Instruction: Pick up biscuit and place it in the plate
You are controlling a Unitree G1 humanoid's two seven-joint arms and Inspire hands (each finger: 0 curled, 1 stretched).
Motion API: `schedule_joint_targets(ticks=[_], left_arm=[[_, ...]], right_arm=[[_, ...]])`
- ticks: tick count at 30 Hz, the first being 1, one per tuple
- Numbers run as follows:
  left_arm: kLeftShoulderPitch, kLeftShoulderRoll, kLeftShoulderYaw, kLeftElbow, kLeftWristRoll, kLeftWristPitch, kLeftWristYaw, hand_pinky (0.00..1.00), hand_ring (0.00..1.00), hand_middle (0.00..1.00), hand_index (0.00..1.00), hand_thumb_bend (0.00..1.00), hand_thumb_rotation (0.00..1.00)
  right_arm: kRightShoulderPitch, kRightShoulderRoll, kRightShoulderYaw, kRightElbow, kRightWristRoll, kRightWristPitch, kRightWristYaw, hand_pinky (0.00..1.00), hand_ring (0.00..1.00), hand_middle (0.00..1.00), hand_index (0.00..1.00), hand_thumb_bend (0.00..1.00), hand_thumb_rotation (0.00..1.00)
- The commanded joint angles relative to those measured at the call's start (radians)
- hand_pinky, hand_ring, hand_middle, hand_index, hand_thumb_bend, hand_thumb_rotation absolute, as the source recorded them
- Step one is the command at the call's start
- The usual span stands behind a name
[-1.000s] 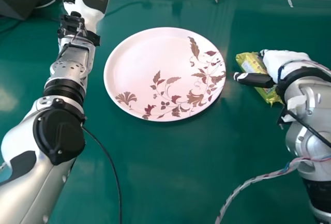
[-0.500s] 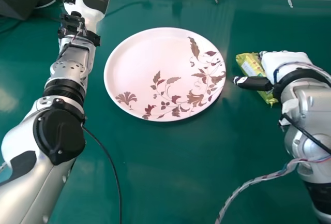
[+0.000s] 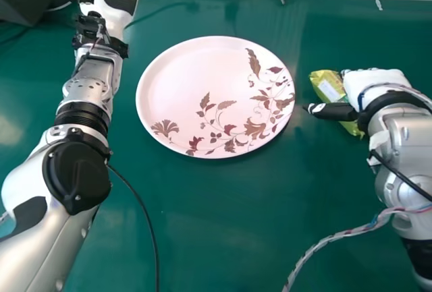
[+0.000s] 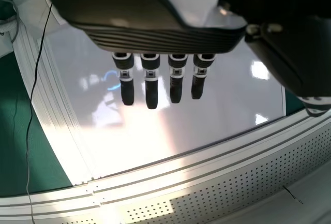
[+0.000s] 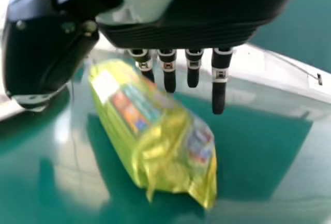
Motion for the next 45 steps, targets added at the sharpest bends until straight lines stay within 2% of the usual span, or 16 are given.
schedule_joint_targets(ticks=[1,6,11,14,15,17,18,19,20,22,25,27,30,39,41,45], left_arm=[[-0.003,0.008,0.007,-0.009,-0.009,-0.005,-0.019,0.85,0.89,0.96,0.97,1.00,0.40],[-0.001,0.016,0.007,-0.002,-0.008,-0.006,-0.049,0.84,0.86,0.94,0.96,1.00,0.40],[-0.004,0.018,0.013,-0.004,-0.014,0.000,-0.037,0.83,0.86,0.95,0.97,1.00,0.41],[-0.004,0.020,0.021,-0.002,-0.024,0.007,-0.055,0.83,0.86,0.95,0.97,1.00,0.41],[-0.006,0.022,0.027,0.001,-0.030,0.016,-0.054,0.84,0.87,0.96,0.97,1.00,0.40],[-0.009,0.024,0.034,0.003,-0.037,0.019,-0.022,0.85,0.88,0.96,0.98,1.00,0.41],[-0.010,0.024,0.035,0.002,-0.037,0.015,-0.004,0.84,0.88,0.96,0.98,1.00,0.41],[-0.011,0.023,0.035,0.001,-0.037,0.010,0.007,0.84,0.88,0.96,0.98,1.00,0.42],[-0.011,0.022,0.036,0.000,-0.038,0.008,0.014,0.84,0.88,0.96,0.98,1.00,0.42],[-0.011,0.022,0.041,-0.001,-0.043,0.013,0.015,0.84,0.88,0.97,0.98,1.00,0.43],[-0.011,0.025,0.051,0.002,-0.058,0.036,0.003,0.85,0.89,0.97,0.99,1.00,0.43],[-0.012,0.028,0.063,0.006,-0.070,0.058,-0.006,0.86,0.89,0.97,0.99,1.00,0.43],[-0.013,0.029,0.075,0.012,-0.086,0.076,-0.010,0.87,0.89,0.97,0.99,1.00,0.43],[-0.012,0.029,0.093,0.021,-0.101,0.109,-0.044,0.87,0.88,0.96,0.98,1.00,0.42],[-0.015,0.035,0.107,0.026,-0.118,0.150,-0.033,0.87,0.88,0.96,0.97,1.00,0.41],[-0.017,0.045,0.123,0.032,-0.143,0.213,-0.022,0.86,0.87,0.96,0.97,1.00,0.42]], right_arm=[[0.032,-0.008,0.013,0.025,0.015,-0.010,0.015,0.76,0.90,1.00,1.00,0.91,0.71],[0.037,-0.021,0.007,0.045,0.034,-0.008,0.022,0.77,0.90,1.00,1.00,0.91,0.70],[0.042,-0.037,0.002,0.045,0.052,-0.006,0.038,0.75,0.88,1.00,1.00,0.89,0.68],[0.049,-0.045,0.000,0.036,0.059,0.001,0.041,0.75,0.91,1.00,1.00,0.84,0.69],[0.052,-0.046,-0.002,0.032,0.061,0.005,0.043,0.75,0.93,1.00,1.00,0.79,0.68],[0.057,-0.050,-0.005,0.024,0.061,0.008,0.048,0.70,0.87,0.98,1.00,0.73,0.60],[0.058,-0.052,-0.005,0.021,0.059,0.008,0.050,0.60,0.75,0.89,1.00,0.68,0.49],[0.059,-0.054,-0.005,0.018,0.057,0.008,0.053,0.58,0.72,0.87,0.99,0.67,0.47],[0.058,-0.055,-0.005,0.016,0.055,0.009,0.057,0.51,0.64,0.81,0.94,0.62,0.40],[0.058,-0.059,-0.005,0.013,0.050,0.008,0.063,0.45,0.56,0.75,0.86,0.53,0.35],[0.059,-0.059,-0.010,0.004,0.049,0.016,0.069,0.41,0.52,0.73,0.81,0.48,0.23],[0.061,-0.061,-0.013,-0.001,0.051,0.018,0.073,0.40,0.51,0.73,0.83,0.47,0.13],[0.063,-0.066,-0.020,-0.005,0.057,0.017,0.068,0.38,0.49,0.75,0.85,0.45,0.03],[0.072,-0.080,-0.041,-0.028,0.062,0.009,0.057,0.35,0.45,0.71,0.91,0.36,0.00],[0.073,-0.081,-0.042,-0.033,0.062,0.009,0.055,0.34,0.42,0.68,0.88,0.37,0.00],[0.072,-0.080,-0.041,-0.041,0.057,0.014,0.057,0.30,0.44,0.61,0.79,0.44,0.00]])
